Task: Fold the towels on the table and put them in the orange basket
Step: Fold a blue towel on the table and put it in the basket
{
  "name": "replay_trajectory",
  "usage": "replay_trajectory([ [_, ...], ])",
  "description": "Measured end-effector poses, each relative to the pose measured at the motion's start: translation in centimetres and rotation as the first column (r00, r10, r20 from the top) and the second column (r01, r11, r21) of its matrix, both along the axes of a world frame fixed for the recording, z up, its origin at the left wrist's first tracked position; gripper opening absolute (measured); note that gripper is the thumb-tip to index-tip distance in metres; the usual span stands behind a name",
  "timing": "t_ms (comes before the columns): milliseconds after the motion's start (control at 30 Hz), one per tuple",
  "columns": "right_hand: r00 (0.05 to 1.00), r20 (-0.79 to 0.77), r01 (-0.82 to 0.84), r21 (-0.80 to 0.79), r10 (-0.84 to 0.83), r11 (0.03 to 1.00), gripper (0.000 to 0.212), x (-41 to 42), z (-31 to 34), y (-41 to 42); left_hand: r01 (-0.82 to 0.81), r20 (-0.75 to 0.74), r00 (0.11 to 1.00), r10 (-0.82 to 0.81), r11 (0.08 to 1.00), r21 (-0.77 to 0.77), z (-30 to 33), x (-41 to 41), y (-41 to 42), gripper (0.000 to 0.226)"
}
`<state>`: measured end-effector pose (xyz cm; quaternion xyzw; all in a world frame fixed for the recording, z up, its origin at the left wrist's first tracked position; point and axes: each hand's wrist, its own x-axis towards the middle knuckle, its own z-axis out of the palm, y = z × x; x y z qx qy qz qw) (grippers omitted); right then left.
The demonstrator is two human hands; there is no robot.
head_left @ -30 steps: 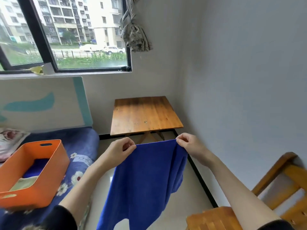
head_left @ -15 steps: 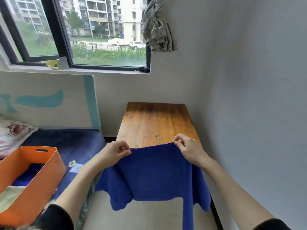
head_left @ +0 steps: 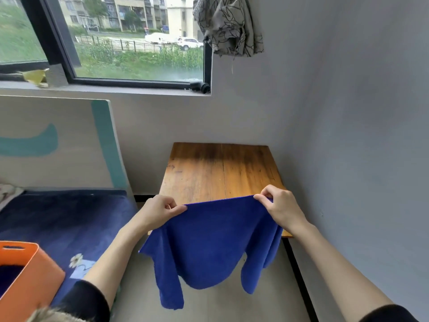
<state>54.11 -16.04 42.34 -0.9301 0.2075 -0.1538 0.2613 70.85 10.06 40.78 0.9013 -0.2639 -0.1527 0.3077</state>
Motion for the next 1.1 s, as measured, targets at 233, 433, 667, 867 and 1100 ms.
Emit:
replay_trajectory([
  [233,0.972,-0.023,0.233,-0.001,-0.233,0.972,0.037,7.3,-2.0,-5.0,0.164,-0.022,0.987,-0.162,0.983,0.088,-1.0,9.4,-4.8,0.015],
  [433,0.964,-0.152,0.224,0.011,-0.220,0.975,0.032,12.8,-3.8,-10.2,0.092,0.020,0.995,-0.094,0.991,0.100,-2.9,16.0,-9.5,0.013],
  [667,0.946,-0.308,0.109,0.003,-0.102,0.994,0.011,22.5,-7.7,-19.2,-0.008,0.091,0.996,-0.014,0.972,0.236,-7.1,24.6,-17.0,0.019],
  [867,0.919,-0.378,0.112,-0.026,-0.113,0.993,0.019,30.9,-13.8,-25.6,-0.052,0.061,0.997,0.037,0.960,0.274,-12.5,31.4,-24.0,0.012],
  [1100,0.898,-0.422,0.144,0.006,-0.128,0.990,0.021,36.8,-18.6,-30.1,-0.105,0.093,0.992,0.087,0.971,0.216,-17.5,36.6,-28.9,0.014],
])
